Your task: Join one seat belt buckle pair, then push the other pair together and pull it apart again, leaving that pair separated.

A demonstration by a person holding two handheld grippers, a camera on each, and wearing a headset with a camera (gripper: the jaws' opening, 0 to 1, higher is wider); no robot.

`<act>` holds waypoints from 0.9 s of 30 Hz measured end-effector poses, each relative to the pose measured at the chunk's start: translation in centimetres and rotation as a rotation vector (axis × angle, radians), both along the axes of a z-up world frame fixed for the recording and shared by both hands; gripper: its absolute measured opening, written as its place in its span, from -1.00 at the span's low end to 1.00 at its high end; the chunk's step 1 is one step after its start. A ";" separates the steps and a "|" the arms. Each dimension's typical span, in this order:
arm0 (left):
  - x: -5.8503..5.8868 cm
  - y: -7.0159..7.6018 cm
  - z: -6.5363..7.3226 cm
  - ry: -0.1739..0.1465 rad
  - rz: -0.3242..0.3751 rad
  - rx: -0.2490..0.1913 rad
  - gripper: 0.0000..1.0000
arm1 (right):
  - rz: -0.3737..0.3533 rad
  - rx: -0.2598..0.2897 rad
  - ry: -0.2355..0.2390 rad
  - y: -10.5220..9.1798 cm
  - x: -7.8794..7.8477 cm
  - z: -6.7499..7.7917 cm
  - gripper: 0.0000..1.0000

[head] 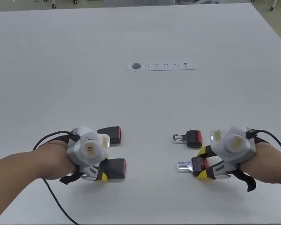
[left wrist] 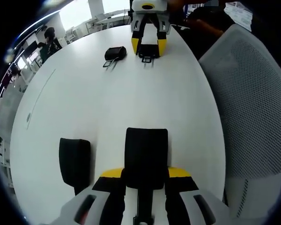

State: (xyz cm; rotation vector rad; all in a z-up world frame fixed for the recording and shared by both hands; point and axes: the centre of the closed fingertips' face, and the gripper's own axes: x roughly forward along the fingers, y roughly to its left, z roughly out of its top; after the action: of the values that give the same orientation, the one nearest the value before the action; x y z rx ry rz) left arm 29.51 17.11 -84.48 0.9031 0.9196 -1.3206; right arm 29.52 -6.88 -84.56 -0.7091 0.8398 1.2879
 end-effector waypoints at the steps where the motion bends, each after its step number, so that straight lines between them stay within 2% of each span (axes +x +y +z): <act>1: 0.0 0.0 0.0 0.001 0.001 0.000 -0.34 | -0.002 0.002 -0.002 0.0 0.0 0.0 -0.29; 9: 0.1 -0.1 0.0 0.009 -0.006 0.024 -0.34 | -0.002 0.009 -0.011 0.4 0.0 0.1 -0.29; 14: 0.0 -0.1 -0.1 0.001 0.005 0.032 -0.34 | -0.026 0.027 -0.016 0.4 0.1 0.0 -0.29; 20: 0.0 -0.2 -0.1 0.008 -0.017 0.054 -0.34 | -0.045 0.047 -0.024 0.4 0.1 0.0 -0.28; 27: -0.1 -0.1 -0.1 0.006 -0.015 0.057 -0.34 | -0.057 0.064 -0.024 0.5 0.2 0.0 -0.28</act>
State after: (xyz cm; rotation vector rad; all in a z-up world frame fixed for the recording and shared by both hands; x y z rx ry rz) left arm 29.44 17.01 -84.57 0.9524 0.9612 -1.3162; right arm 29.68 -6.41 -84.55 -0.6446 0.7911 1.2480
